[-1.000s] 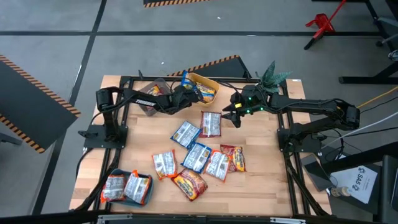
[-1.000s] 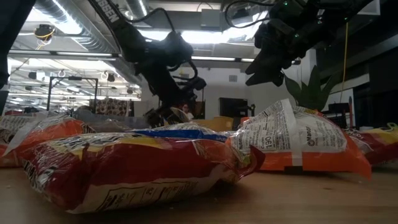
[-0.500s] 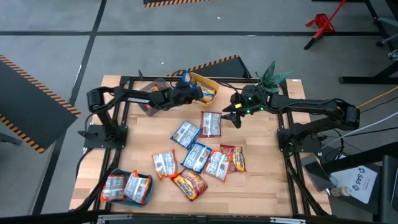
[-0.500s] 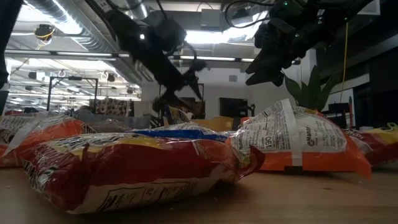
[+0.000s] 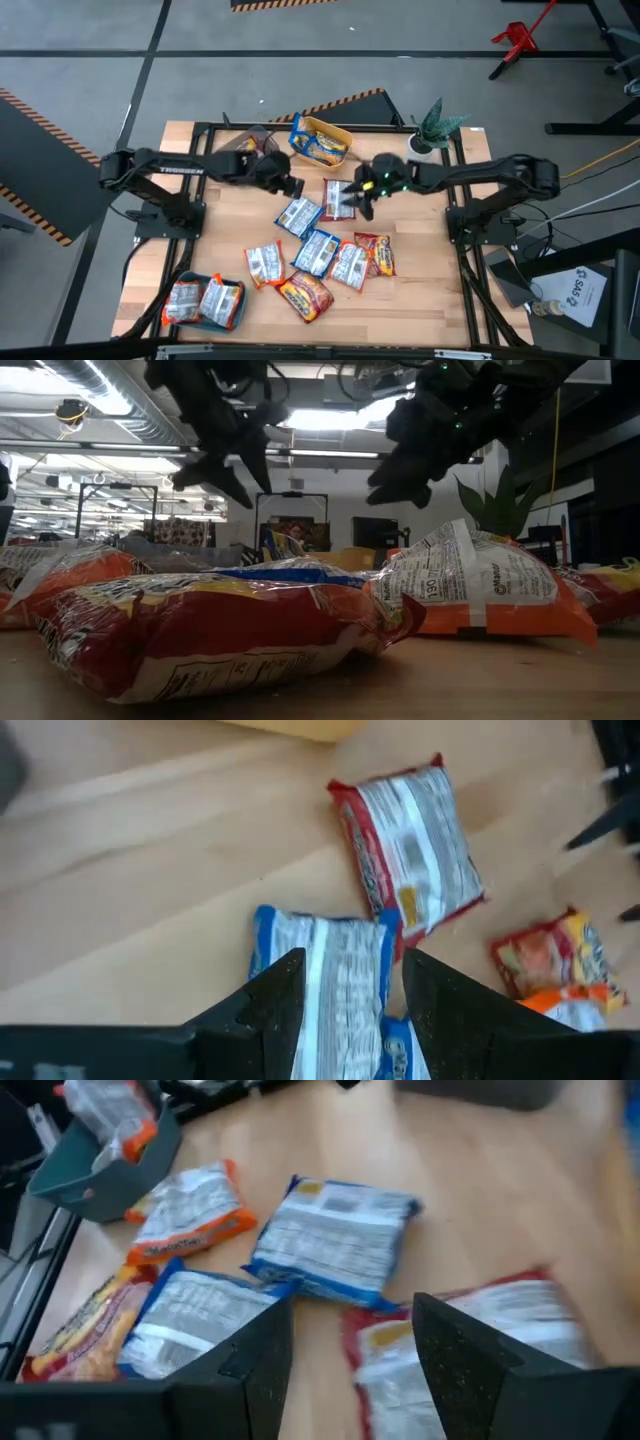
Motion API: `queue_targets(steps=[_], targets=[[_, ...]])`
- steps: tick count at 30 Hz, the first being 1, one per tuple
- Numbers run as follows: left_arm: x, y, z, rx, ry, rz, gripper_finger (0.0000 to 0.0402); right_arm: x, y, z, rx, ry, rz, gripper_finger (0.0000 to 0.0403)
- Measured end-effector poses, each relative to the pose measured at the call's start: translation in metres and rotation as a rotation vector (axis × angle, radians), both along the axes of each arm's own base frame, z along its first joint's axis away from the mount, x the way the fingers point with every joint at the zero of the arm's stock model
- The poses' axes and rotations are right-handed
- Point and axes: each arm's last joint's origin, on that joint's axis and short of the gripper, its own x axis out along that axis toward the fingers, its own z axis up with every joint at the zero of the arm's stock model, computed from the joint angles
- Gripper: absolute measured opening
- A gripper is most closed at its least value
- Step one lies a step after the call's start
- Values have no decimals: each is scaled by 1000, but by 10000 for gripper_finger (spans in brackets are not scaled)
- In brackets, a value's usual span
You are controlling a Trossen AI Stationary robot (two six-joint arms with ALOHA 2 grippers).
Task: Sort Maruchan noodles
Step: Put the blue noodle pack into the yellow bin
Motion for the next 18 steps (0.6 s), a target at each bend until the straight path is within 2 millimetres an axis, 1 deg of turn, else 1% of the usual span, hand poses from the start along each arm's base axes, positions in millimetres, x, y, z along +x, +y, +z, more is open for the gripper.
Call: queue_targets(steps=[3,6,8,13,18], targets=[[3,-16,-2,22,9,-42,162,9,10,-12,-20,21,-4,191],[7,-32,-13,45,60,-85,162,14,13,-20,-26,38,0,191],[3,-45,-24,43,96,-100,162,16,13,-24,-27,47,3,191],[-15,-70,-59,-11,137,-42,162,21,12,-31,-30,51,1,191],[-26,-81,-75,-32,124,7,162,25,20,-36,-44,51,7,191]])
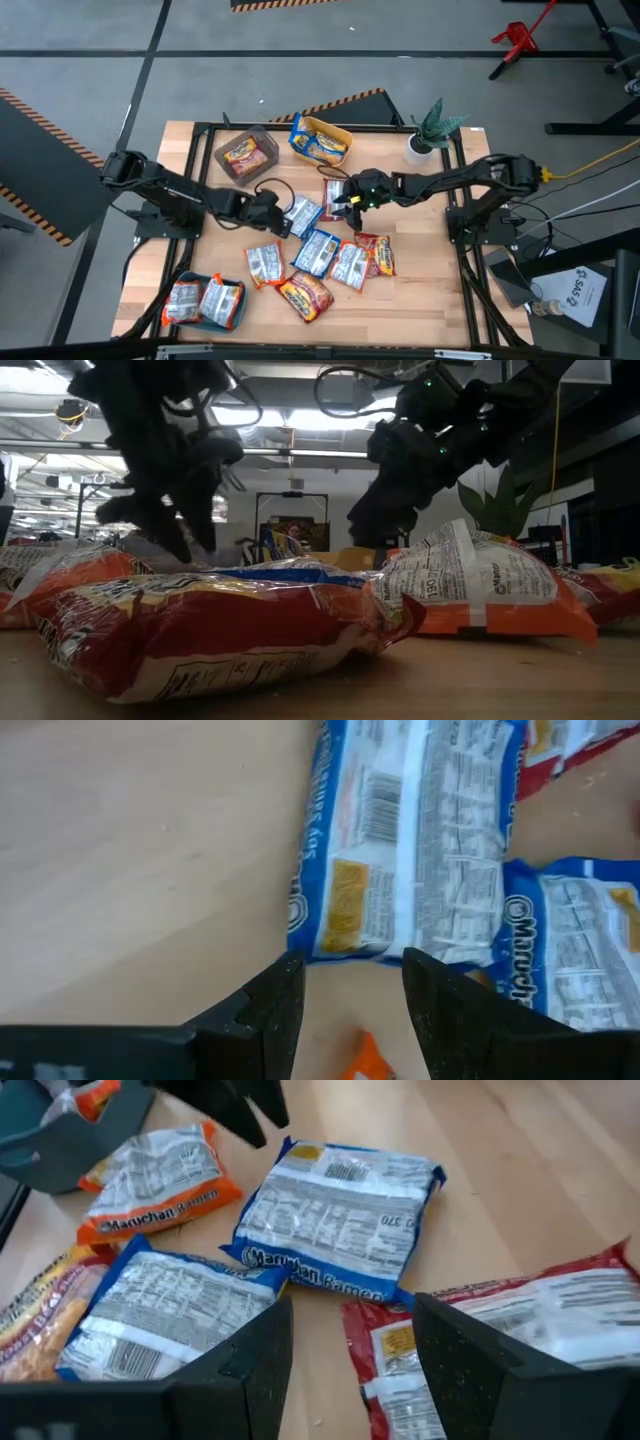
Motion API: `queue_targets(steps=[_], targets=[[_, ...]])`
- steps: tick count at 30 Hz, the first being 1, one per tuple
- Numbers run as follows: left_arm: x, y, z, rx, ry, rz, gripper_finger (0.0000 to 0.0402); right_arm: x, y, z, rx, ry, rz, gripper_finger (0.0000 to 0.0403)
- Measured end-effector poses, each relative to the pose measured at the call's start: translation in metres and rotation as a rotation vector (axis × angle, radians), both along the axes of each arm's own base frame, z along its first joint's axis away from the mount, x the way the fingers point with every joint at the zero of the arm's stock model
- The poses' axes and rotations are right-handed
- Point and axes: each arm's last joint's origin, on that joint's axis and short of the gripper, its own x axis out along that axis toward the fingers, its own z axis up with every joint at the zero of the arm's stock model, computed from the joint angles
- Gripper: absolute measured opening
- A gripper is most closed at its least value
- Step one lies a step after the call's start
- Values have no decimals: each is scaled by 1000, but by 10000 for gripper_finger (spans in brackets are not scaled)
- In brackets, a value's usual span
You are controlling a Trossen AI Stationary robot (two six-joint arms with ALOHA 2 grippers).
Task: Sort Maruchan noodles
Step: Put the blue noodle pack into the yellow bin
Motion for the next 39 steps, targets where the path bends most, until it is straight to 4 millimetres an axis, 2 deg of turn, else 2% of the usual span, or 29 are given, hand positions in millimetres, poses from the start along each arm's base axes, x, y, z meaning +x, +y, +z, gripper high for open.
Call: queue_targets(steps=[4,12,21,24,27,29,34,39], targets=[[-3,-2,-9,-8,-40,8,162,4,5,-3,-17,-24,-3,191],[-24,1,-36,-50,24,100,162,13,7,-15,-52,-14,-38,191],[-29,4,-45,-71,-20,150,162,39,4,-20,-88,-12,-8,191],[-26,3,-41,-92,-49,161,162,41,-1,-25,-72,29,-4,191],[-21,-2,-25,-134,-99,133,162,41,-5,-27,-57,50,1,191],[-25,-4,-14,-143,-101,119,160,41,-5,-27,-57,46,-1,191],[-35,-5,1,-64,-151,195,156,45,-5,-25,-68,3,1,191],[-29,-2,4,47,-240,252,156,44,-4,-32,-58,31,7,191]])
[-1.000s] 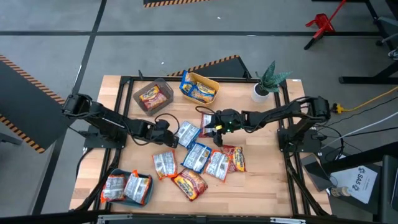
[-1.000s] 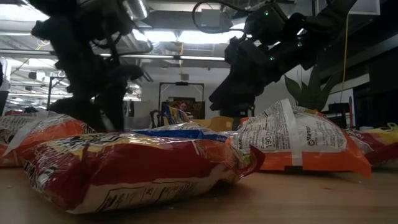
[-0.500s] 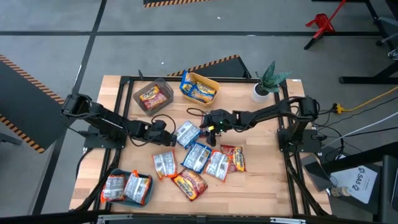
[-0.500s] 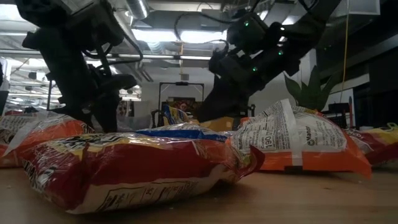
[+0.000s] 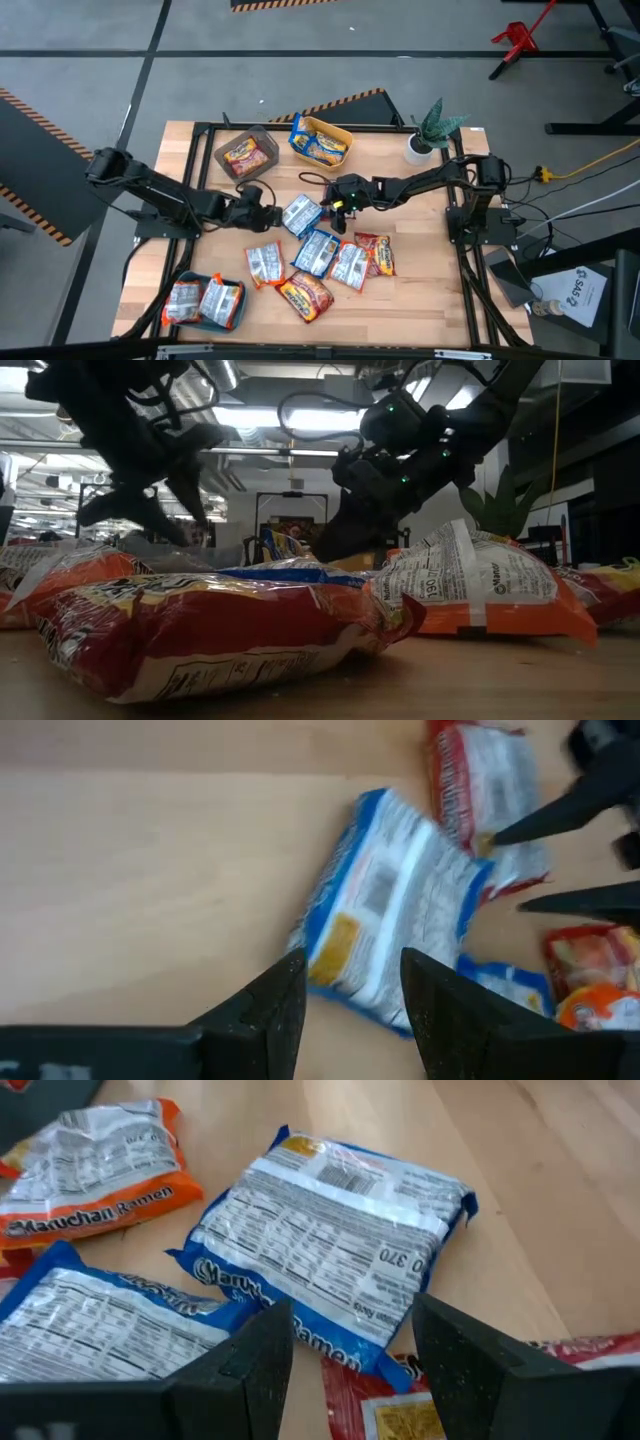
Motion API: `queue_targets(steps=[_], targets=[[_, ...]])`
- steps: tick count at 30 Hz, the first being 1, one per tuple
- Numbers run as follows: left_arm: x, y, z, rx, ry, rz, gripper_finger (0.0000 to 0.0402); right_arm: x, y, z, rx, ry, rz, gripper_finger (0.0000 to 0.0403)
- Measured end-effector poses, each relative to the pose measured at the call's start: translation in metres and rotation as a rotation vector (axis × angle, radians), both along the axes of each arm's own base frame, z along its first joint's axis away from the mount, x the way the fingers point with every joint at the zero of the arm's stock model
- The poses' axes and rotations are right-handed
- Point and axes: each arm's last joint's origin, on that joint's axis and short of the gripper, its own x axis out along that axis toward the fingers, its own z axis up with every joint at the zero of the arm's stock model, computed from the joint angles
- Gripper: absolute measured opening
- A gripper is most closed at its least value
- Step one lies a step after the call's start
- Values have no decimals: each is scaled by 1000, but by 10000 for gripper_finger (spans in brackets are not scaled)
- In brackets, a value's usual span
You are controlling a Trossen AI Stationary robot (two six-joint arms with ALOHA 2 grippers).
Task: Sort Maruchan noodles
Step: Put the blue noodle pack into the yellow bin
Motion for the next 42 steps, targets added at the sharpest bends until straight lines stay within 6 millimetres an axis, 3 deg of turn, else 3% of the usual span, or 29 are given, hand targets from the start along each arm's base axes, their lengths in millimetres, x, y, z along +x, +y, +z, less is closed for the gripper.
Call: queue_targets(steps=[8,27,33,38,42], targets=[[19,3,-20,13,32,-68,156,0,0,0,-3,-3,-8,191],[26,-5,-49,-41,140,-92,156,1,-1,1,-10,-10,-21,191],[22,-5,-54,-54,190,-98,155,0,-21,4,28,-48,-72,193],[23,-5,-56,-53,181,-73,155,-3,-41,7,88,-86,-49,229],[24,-4,-56,-45,179,-67,155,-2,-38,4,127,-72,-34,273]])
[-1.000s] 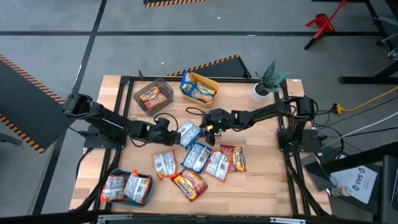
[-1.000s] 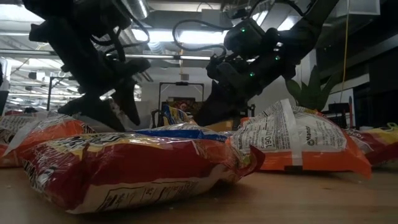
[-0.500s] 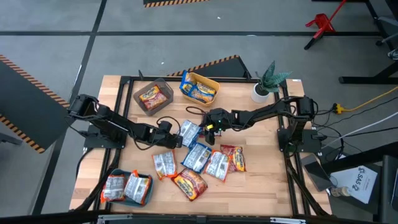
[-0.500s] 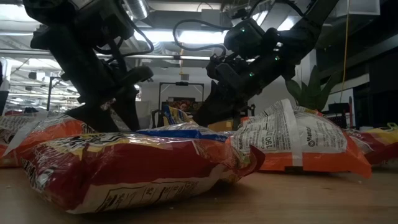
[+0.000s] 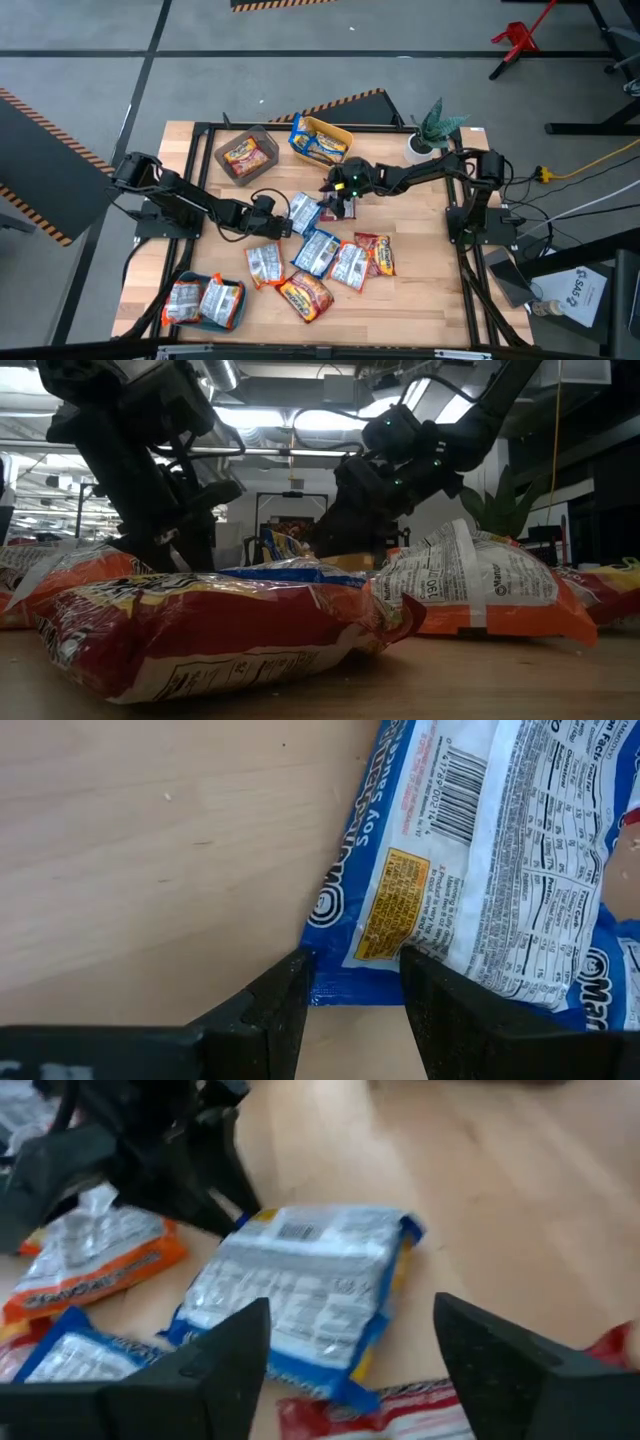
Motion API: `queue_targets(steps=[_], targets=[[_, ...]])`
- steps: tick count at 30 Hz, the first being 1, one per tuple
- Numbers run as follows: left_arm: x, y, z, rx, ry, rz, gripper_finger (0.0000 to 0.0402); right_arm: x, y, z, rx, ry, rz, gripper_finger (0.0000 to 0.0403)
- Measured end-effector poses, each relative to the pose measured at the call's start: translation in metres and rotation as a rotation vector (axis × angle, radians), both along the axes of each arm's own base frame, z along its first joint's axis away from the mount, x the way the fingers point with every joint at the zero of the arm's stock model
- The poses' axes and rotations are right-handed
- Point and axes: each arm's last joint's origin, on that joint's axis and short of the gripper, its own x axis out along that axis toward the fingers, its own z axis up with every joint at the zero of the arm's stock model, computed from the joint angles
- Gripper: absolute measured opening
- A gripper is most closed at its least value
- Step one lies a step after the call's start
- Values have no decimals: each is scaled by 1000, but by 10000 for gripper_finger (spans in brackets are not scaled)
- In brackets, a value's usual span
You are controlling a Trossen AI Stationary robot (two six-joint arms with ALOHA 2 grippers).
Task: Sort Maruchan noodles
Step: Put the blue noodle pack into the yellow bin
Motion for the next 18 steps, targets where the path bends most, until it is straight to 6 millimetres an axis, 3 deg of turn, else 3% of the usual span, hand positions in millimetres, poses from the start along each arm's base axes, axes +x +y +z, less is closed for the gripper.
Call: queue_targets(steps=[4,9,18], targets=[[0,0,-2,-13,3,14,155,3,12,-7,-4,19,24,294],[3,-1,-7,-40,5,33,155,7,19,-16,-32,38,4,294],[5,4,-8,-95,2,36,155,5,3,-18,-66,46,-78,292]])
